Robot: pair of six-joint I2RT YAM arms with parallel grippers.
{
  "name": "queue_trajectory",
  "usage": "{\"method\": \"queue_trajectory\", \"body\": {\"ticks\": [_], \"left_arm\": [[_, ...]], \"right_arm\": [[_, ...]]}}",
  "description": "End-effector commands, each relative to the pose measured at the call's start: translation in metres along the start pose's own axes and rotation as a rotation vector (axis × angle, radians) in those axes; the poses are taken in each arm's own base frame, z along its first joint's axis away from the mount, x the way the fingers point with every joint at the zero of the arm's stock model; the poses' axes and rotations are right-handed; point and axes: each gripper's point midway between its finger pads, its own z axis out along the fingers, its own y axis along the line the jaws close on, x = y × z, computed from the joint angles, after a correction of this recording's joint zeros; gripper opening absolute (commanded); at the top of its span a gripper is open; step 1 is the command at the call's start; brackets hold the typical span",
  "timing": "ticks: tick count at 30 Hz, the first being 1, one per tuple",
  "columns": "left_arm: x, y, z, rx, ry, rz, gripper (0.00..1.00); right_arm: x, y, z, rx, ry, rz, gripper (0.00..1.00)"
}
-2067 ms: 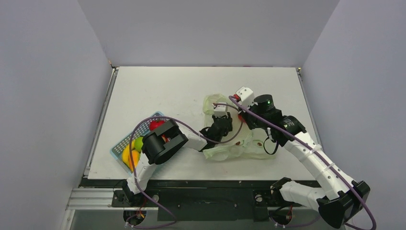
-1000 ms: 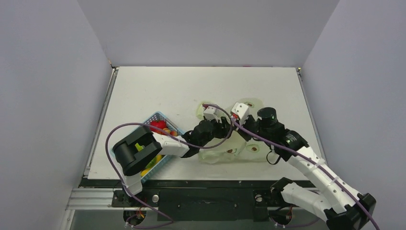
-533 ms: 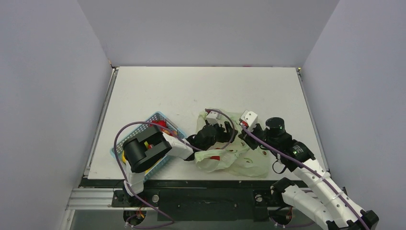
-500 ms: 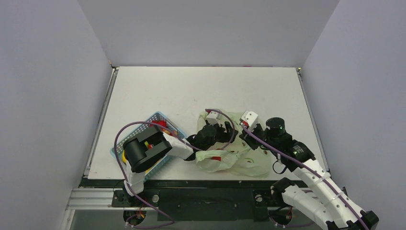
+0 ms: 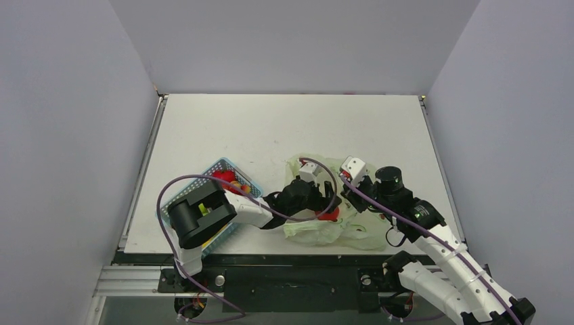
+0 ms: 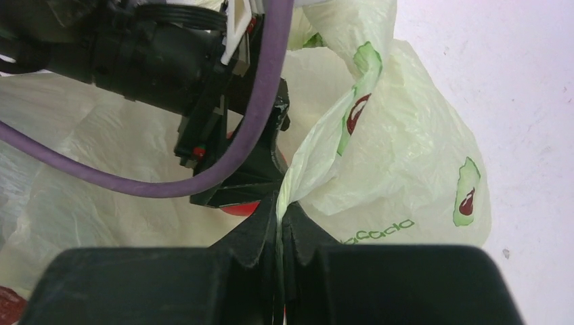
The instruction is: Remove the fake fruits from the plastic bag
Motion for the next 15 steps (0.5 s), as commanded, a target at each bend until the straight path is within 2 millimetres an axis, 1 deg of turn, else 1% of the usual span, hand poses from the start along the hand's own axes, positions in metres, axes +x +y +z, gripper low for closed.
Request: {"method": "queue_trajectory", "body": {"ticks": [1, 2, 3, 4, 5, 6, 7, 8, 9, 11, 12, 13, 14, 15], "left_arm": [[-0.011, -0.029, -0.018, 0.090, 0.067, 0.041, 0.85], [-0.009, -0.028, -0.015, 0.092, 0.078, 0.044, 0.85], [-0.010, -0.032, -0.012, 0.112, 0.079, 0.042, 0.85], [-0.005, -0.033, -0.007, 0.132, 0.091, 0.041, 0.85], [-0.006, -0.042, -0.002, 0.167, 0.096, 0.037, 0.85], [0.004, -0.039, 0.005, 0.166, 0.118, 0.038, 0.85], [0.004, -0.048, 0.010, 0.192, 0.125, 0.038, 0.85], [0.019, -0.045, 0.015, 0.194, 0.167, 0.039, 0.84], [0.023, -0.046, 0.017, 0.195, 0.176, 0.034, 0.83], [0.036, -0.042, 0.016, 0.182, 0.202, 0.033, 0.83], [0.037, -0.042, 0.014, 0.169, 0.199, 0.038, 0.83], [0.043, -0.035, 0.011, 0.145, 0.219, 0.056, 0.83], [0.041, -0.036, 0.008, 0.133, 0.211, 0.072, 0.83], [0.046, -0.029, 0.005, 0.107, 0.233, 0.104, 0.84]], "right_arm": [[-0.014, -0.006, -0.005, 0.025, -0.019, -0.027, 0.00], [-0.015, -0.005, -0.005, 0.022, -0.017, -0.028, 0.00], [-0.016, -0.003, -0.005, 0.017, -0.020, -0.032, 0.00], [-0.017, -0.002, -0.006, 0.015, -0.021, -0.034, 0.00], [-0.018, -0.001, -0.006, 0.013, -0.022, -0.036, 0.00], [-0.020, -0.001, -0.008, 0.014, -0.025, -0.038, 0.00], [-0.020, -0.002, -0.008, 0.019, -0.025, -0.039, 0.00], [-0.022, -0.002, -0.010, 0.020, -0.027, -0.041, 0.00], [-0.022, -0.003, -0.011, 0.026, -0.027, -0.041, 0.00], [-0.022, -0.003, -0.013, 0.032, -0.029, -0.047, 0.00], [-0.022, -0.003, -0.015, 0.033, -0.031, -0.050, 0.00], [-0.021, -0.002, -0.015, 0.033, -0.029, -0.049, 0.00], [-0.021, -0.002, -0.015, 0.033, -0.031, -0.050, 0.00], [-0.020, -0.001, -0.015, 0.030, -0.030, -0.049, 0.00]]}}
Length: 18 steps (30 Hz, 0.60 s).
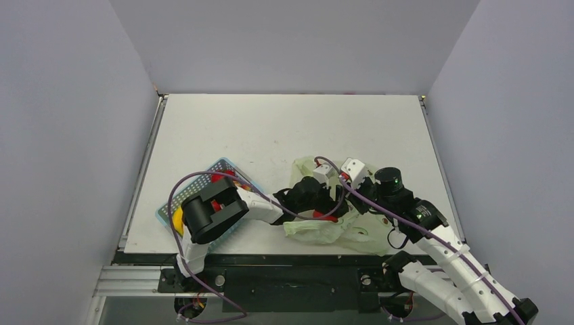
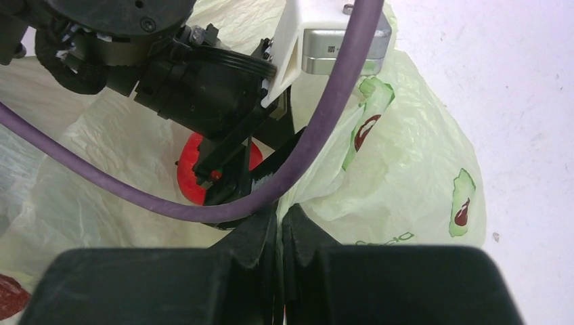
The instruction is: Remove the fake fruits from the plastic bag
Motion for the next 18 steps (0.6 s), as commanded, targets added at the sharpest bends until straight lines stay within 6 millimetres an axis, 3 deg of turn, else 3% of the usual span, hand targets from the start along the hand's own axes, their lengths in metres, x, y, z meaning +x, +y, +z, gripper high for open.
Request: {"method": "queue_trajectory", "body": {"ticks": [1, 7, 13, 18], "left_arm": [[0.017, -0.003, -0.012, -0.040, 0.066, 0.094, 0.84], [0.010, 0.004, -0.037, -0.121, 0.112, 0.185, 0.84], [0.021, 0.014, -0.063, -0.177, 0.186, 0.210, 0.84], [0.033, 0.010, -0.059, -0.152, 0.213, 0.198, 0.84]], "right_arm": [[-0.023, -0.003, -0.009, 0.014, -0.075, -0.030, 0.00], [-0.019, -0.001, -0.009, 0.010, -0.069, -0.030, 0.00], [-0.017, -0.001, -0.010, 0.015, -0.074, -0.032, 0.00], [-0.019, 0.000, -0.009, 0.009, -0.080, -0.028, 0.00]]}}
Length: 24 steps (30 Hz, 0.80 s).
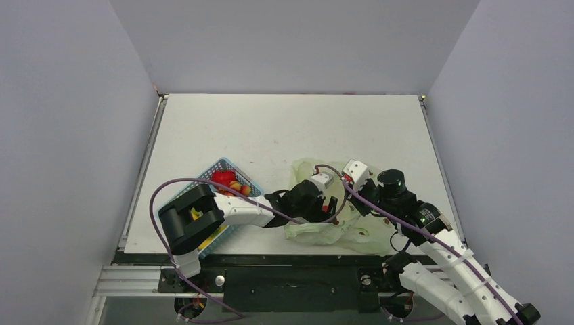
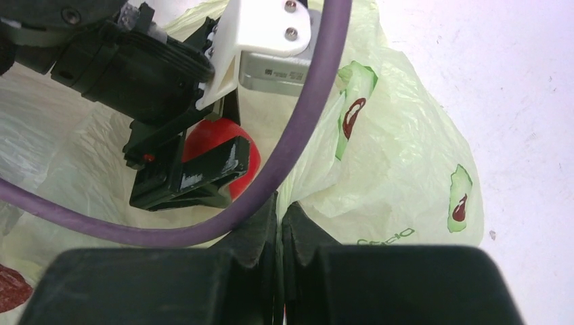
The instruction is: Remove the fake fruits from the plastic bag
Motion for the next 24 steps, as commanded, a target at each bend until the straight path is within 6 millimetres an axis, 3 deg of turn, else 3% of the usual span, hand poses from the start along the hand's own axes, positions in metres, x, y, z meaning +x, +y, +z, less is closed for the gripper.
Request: {"method": "queue_trajectory", "body": {"ticks": [1, 5, 9, 13, 16, 24], "left_arm": [[0.012, -0.004, 0.000, 0.010, 0.041, 0.024, 0.83], [0.014, -0.008, 0.006, 0.019, 0.054, 0.027, 0.82], [0.013, -0.005, 0.005, -0.008, 0.061, 0.036, 0.71], [0.004, -0.007, -0.003, -0.011, 0.042, 0.036, 0.55], [-0.010, -0.014, -0.016, -0.001, 0.012, 0.028, 0.31], [-0.055, -0.023, -0.060, -0.012, -0.110, 0.017, 0.07]], "right_arm": [[-0.020, -0.002, -0.001, 0.006, -0.069, -0.019, 0.00], [-0.021, -0.001, -0.003, 0.006, -0.074, -0.016, 0.00], [-0.020, -0.001, -0.004, 0.011, -0.070, -0.016, 0.00], [-0.019, -0.003, -0.003, 0.025, -0.060, -0.015, 0.00], [-0.018, -0.004, -0.002, 0.038, -0.050, -0.017, 0.00], [-0.012, -0.015, -0.001, 0.117, -0.016, -0.007, 0.00]]}}
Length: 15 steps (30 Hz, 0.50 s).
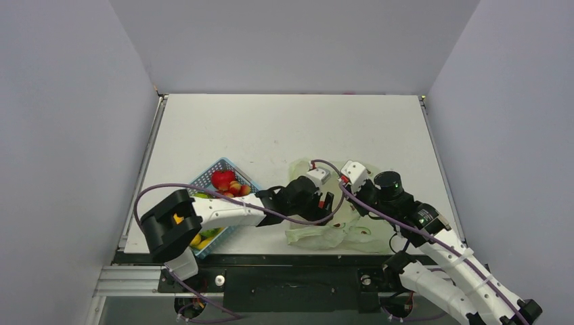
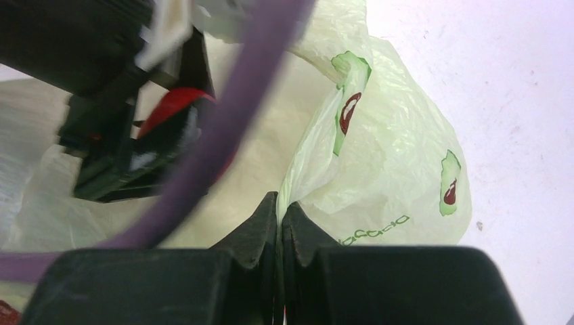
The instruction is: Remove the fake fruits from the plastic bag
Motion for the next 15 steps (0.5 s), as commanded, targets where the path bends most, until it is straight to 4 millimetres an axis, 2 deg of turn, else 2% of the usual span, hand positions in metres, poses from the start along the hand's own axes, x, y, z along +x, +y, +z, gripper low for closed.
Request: {"method": "queue_trajectory", "body": {"ticks": [1, 2, 5, 7, 12, 15], "left_arm": [[-0.049, -0.019, -0.040, 0.026, -0.136, 0.007, 0.04], [-0.058, -0.022, -0.049, 0.033, -0.166, 0.003, 0.02], [-0.062, -0.018, -0.069, 0.017, -0.181, -0.005, 0.00], [-0.072, -0.017, -0.091, 0.016, -0.220, -0.015, 0.00], [-0.079, 0.001, -0.130, -0.016, -0.267, -0.047, 0.00], [-0.090, 0.018, -0.164, -0.039, -0.327, -0.085, 0.00]], "right_arm": [[-0.013, -0.016, -0.001, 0.094, -0.031, 0.014, 0.00], [-0.013, -0.020, -0.001, 0.114, -0.024, 0.022, 0.00], [-0.012, -0.030, 0.000, 0.174, -0.014, 0.052, 0.00], [-0.011, -0.035, 0.001, 0.204, -0.004, 0.067, 0.00], [-0.013, -0.056, 0.003, 0.338, -0.005, 0.154, 0.00], [-0.015, -0.066, 0.007, 0.398, 0.005, 0.204, 0.00]]}}
